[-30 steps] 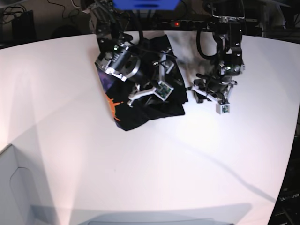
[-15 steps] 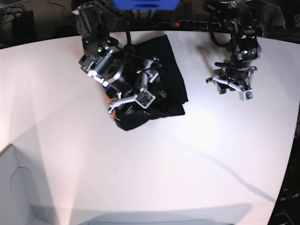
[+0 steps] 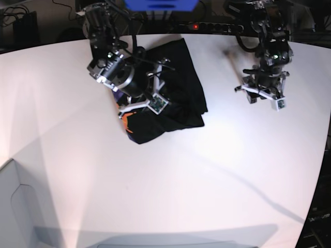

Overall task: Fold the T-shirt properly
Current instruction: 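Lift the strip end with the right gripper and fold it over toward the left gripper, then hold the bundle with the right gripper and move the left gripper to its edge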

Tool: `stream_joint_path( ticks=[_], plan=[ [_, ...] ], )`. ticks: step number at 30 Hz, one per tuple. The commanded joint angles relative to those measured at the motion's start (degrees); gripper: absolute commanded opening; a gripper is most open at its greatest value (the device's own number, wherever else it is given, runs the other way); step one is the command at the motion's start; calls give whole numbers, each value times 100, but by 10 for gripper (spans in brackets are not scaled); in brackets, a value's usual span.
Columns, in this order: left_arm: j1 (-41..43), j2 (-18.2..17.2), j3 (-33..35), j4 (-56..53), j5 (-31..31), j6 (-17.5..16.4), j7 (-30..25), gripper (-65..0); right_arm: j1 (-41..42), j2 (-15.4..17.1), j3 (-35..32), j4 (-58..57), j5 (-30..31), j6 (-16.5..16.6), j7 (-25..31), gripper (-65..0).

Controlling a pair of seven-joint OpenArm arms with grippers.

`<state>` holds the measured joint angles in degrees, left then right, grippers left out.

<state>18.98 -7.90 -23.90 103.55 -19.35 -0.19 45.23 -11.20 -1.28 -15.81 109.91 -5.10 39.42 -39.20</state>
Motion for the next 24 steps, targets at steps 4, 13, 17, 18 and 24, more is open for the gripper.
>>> stream_joint_path(
  ticks=[4,13,17,18,24],
  plan=[
    [-30,-67,-14,111,-21,-12,-88,-415,-159,-8,-41,240,102,58,171,-650],
    [-57,-76,-14,111,-21,-12,-88,-415,-730,97,-647,565,93,58,188,-650],
    [-57,-199,-14,111,-21,-12,-88,-415,-722,493,-1236,565,93,58,188,-650],
    [-57,-208,-14,111,-21,-12,-88,-415,-704,607,-1377,565,93,58,188,-650],
    [-74,-269,-14,111,-21,-12,-88,-415,-678,976,-1755,565,84,58,144,-610]
  ],
)
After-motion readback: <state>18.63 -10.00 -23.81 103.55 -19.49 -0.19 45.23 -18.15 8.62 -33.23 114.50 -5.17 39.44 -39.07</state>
